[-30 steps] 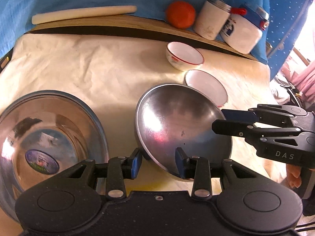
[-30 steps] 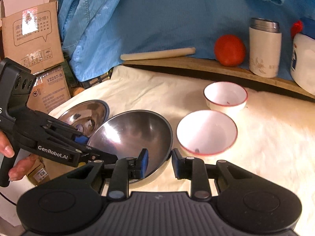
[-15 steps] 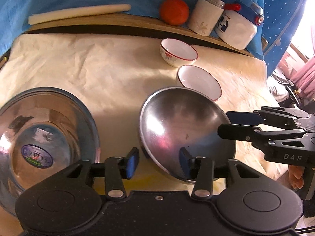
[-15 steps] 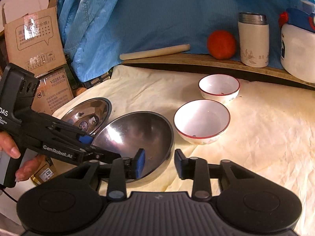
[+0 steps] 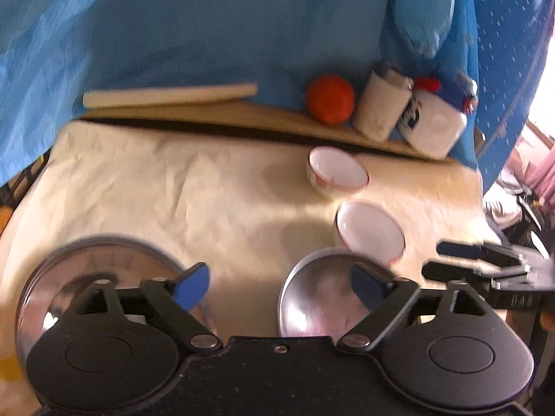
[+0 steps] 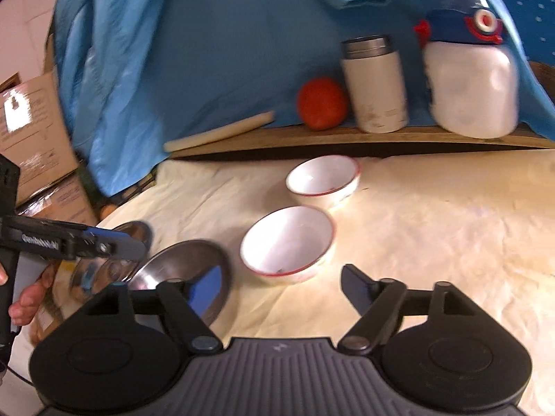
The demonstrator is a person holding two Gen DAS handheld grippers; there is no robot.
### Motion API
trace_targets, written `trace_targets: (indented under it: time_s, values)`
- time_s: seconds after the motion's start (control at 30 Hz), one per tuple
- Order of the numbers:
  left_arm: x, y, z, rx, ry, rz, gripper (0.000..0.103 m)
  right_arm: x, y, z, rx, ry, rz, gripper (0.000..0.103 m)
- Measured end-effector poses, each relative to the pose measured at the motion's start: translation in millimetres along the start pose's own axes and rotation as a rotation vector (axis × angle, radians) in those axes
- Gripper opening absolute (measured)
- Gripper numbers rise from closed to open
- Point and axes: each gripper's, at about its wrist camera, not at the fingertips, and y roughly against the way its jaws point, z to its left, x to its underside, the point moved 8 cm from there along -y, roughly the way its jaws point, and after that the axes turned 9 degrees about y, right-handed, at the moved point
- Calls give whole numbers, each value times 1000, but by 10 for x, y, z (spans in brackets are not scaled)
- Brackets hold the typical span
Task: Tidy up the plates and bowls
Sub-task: 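Lift the steel bowl, set it beside the plate stack, open both grippers, then move both grippers to the larger red-rimmed white bowl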
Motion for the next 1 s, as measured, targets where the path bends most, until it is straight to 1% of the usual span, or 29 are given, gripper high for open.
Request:
trace_targets:
  time_s: [0.03,0.1,0.2,0.27,0.43,0.57,0.7,0.83,0.9,0.93,0.97,1.0]
  values:
    - [-46,-36,-19,-1,6,-3,94,-8,-10,-40,21,-2,-6,87]
    - [-121,-130,-68,0,13,4,100,-9,-43,-99,57,4,-12,89]
    - [-215,-280,-143,9,10,22,101,-25,-103,-170,88,8,-17,92]
    - [-270,-383,-193,3,2,33,102,-41,-156,-199,87,6,-19,96]
    - [-376,-675,-301,-19,-46,71,102,-79,-311,-267,75,-4,-12,98]
    - [-425,-877,-360,-27,-79,103,102,-65,-421,-314,89,-1,5,100]
    - [-442,-1079,-395,-38,-113,148,102,-39,-506,-343,96,7,25,100]
    - [-431,-1212,-438,-41,-148,184,102,-29,-542,-336,83,26,38,99]
    - [-418,-1248,-455,-42,-169,196,102,-35,-556,-325,78,37,45,96]
    - [-413,-1262,-459,-40,-176,203,102,-31,-567,-315,75,44,53,93]
    - [-404,-1277,-465,-39,-181,210,101,-26,-579,-307,71,50,61,91]
    - [-395,-1292,-474,-36,-188,218,97,-22,-584,-298,66,53,68,90]
